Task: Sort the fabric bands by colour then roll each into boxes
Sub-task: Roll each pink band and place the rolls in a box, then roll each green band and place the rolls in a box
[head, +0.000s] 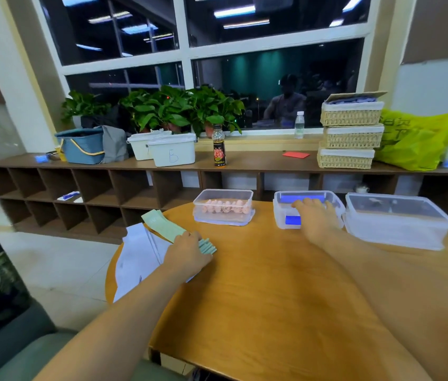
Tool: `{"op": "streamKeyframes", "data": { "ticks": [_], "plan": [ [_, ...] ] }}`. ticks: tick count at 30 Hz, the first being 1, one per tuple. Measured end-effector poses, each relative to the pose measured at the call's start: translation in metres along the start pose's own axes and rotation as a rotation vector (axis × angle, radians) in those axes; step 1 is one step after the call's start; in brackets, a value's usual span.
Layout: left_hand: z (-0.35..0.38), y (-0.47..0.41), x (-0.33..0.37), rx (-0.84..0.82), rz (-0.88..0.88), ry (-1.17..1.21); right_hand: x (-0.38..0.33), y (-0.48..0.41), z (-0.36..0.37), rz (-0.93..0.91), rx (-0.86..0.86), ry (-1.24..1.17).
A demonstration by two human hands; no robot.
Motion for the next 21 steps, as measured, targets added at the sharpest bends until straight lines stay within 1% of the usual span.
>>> {"op": "streamKeyframes", "data": {
  "ticks": [1, 3, 6, 9, 15, 21],
  "plan": [
    [0.0, -0.001, 0.001, 0.004, 0.003, -0.01, 0.0, -0.004, -0.002, -0.016, 0.005, 0.017],
    [-0.001, -0.002, 0.003, 0.007, 0.02, -0.039, 0.001, -0.008, -0.005, -0.006, -0.061, 0.023],
    [-0.001, -0.006, 0.005, 0.008, 0.023, -0.064, -0.003, -0.005, -0.007, -0.016, -0.117, -0.028],
    [-0.001, -0.007, 0.008, 0.014, 0.032, -0.103, -0.016, 0.002, -0.011, -0.049, -0.08, -0.173],
    [-0.003, -0.006, 0.016, -0.008, 0.095, -0.213, -0.053, 0.036, -0.014, -0.118, -0.083, -0.557],
    [-0.007, -0.005, 0.017, -0.046, 0.05, -0.181, -0.091, 0.063, -0.02, -0.247, -0.08, -0.668]
  ]
}}
Point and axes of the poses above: each hand's wrist, its own y-axis away from the middle knuckle, its own z-axis out of the palm, x = y × z, the point moved 1 cm from there along -y, towards the middle knuckle, and after that the axes turned 3 degrees about x, right-handed, at the moved point
